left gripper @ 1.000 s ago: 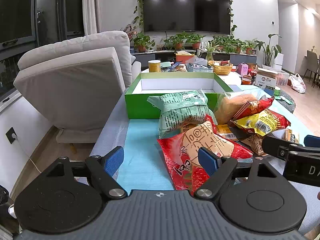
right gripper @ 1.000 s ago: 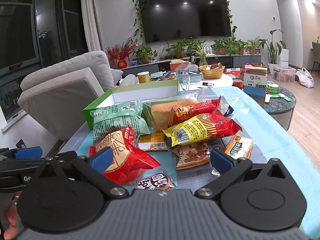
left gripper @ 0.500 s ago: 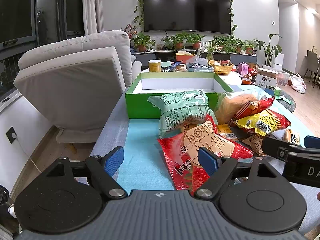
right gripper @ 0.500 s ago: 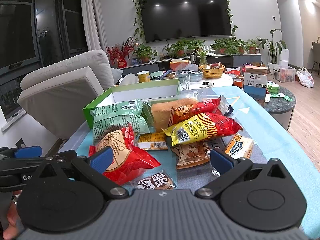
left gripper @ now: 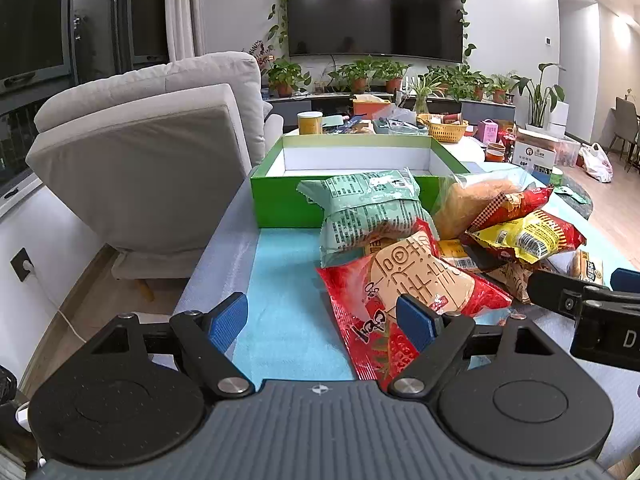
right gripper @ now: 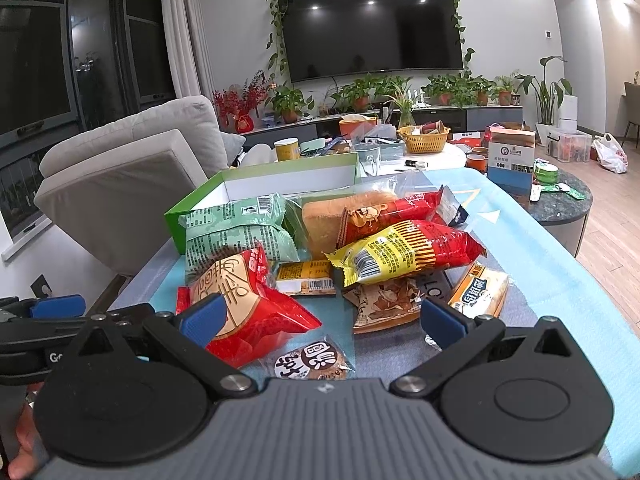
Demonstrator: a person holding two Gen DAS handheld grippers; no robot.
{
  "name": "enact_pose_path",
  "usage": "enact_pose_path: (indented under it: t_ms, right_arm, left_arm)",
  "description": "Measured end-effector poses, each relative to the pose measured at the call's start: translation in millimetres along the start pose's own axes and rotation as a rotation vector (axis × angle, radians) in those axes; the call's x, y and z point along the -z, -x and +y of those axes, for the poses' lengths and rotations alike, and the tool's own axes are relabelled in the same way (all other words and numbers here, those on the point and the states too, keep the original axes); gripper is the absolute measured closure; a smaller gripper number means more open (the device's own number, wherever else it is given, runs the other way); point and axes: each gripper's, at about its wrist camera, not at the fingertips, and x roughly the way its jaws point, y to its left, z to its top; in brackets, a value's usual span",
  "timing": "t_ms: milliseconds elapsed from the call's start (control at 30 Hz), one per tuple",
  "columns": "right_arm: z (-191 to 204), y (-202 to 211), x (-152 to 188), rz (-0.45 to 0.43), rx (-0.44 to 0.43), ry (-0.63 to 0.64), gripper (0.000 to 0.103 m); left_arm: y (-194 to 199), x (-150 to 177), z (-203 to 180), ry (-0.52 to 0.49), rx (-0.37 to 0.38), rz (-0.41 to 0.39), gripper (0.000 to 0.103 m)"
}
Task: Organize snacks
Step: 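Move the right gripper toward the red bag with the round biscuit print, then grasp the red biscuit bag with the right gripper and lift it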
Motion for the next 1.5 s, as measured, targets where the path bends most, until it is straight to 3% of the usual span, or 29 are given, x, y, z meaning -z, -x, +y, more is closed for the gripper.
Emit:
enact_pose_path:
  t_ms: [367, 600, 1100, 1267, 1500]
  right_arm:
    - [5, -10, 0, 0.021, 0.007, 0.000, 0.044]
    - [12, -20, -9, 0.043, -0.050, 0.002, 0.044]
    - [30, -64, -14, 0.132, -0.104, 0.067, 0.044]
    - [33, -75, -16, 0.147, -0.131, 0.100, 0.044]
    - [39, -91, -21, 0.166, -0.203, 0.157, 0.044]
  left_arm:
    - [-15, 1, 8, 0.023, 0.041, 0.035, 0.023]
    - [-26, 5, 11, 0.028, 0.062, 0.063, 0.023]
    - [-54, 15, -5, -0.006, 0.246, 0.170, 0.023]
    - [-68, 16, -6, 0.000, 0.269, 0.198, 0.023]
    - [-75, 13, -8, -0.016, 0.323, 0.180, 0.023]
